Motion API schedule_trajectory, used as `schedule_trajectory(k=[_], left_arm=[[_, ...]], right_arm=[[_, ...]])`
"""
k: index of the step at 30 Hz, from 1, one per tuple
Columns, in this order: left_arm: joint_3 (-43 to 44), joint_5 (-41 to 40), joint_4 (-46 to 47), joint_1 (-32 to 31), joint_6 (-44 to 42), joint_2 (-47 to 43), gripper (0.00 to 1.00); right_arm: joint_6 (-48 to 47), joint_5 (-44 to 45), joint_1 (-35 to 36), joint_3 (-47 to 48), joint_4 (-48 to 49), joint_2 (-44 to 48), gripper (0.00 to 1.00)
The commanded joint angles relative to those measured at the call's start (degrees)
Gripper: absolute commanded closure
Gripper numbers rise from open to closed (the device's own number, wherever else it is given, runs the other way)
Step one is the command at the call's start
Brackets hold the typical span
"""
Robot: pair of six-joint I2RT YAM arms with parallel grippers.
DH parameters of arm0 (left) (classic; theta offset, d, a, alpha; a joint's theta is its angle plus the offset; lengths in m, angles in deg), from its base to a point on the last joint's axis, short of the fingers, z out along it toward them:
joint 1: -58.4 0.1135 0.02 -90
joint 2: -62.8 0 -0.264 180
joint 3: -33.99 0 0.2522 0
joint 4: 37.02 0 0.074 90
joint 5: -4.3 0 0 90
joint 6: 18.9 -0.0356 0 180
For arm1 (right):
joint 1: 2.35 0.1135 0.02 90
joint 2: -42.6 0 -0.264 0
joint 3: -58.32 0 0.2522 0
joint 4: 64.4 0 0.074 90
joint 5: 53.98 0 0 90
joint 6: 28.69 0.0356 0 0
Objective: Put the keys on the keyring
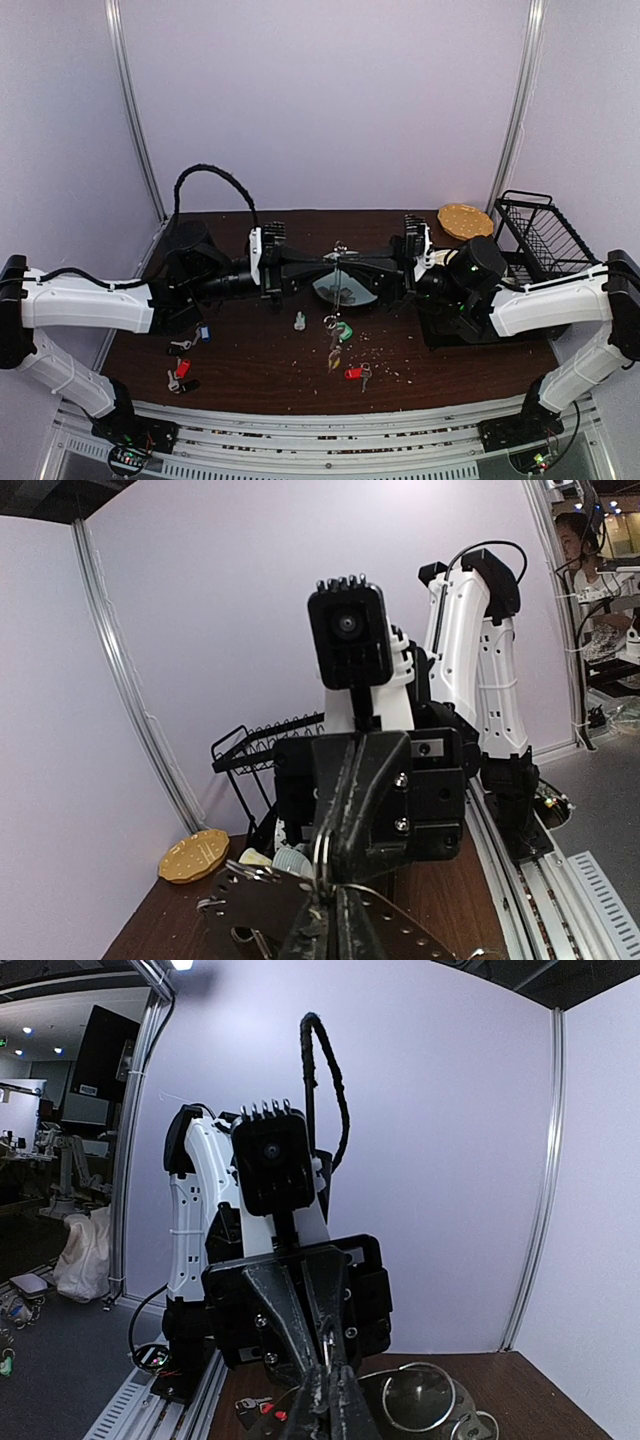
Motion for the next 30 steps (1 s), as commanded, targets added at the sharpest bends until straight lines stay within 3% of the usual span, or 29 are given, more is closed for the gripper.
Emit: schedule_trajectory(k=[1, 4, 9, 16, 22, 30], left_arm=[[-0.2, -1.2, 7.9, 0.1, 0.6, -0.4, 0.91], [-0.2, -1.3, 8.4, 0.1, 0.8, -0.1, 0.80], [0.5, 0.1, 7.6, 0.0, 0.6, 0.5, 0.92], [1.0, -1.0, 2.5, 0.1, -0.3, 0.7, 0.74], [1.1, -2.0, 0.8, 0.1, -0.1, 0.7, 0.79], [0.7, -1.4, 0.1, 0.1, -0.2, 1.4, 0.75]], right_arm=[[-0.6, -1.4, 0.3, 0.3, -0.1, 1.3, 1.00], [-0.8, -1.5, 0.4, 0.4, -0.5, 1.3, 1.00], [-1.1, -1.5, 0.4, 0.8, -0.5, 1.4, 1.00], [-1.8, -1.4, 0.3, 0.7, -1.3, 1.9, 1.00], [-2.4, -1.3, 0.3, 0.7, -2.0, 2.2, 1.00], [-2.3, -0.8, 0.4, 0.6, -1.6, 2.7, 1.00]])
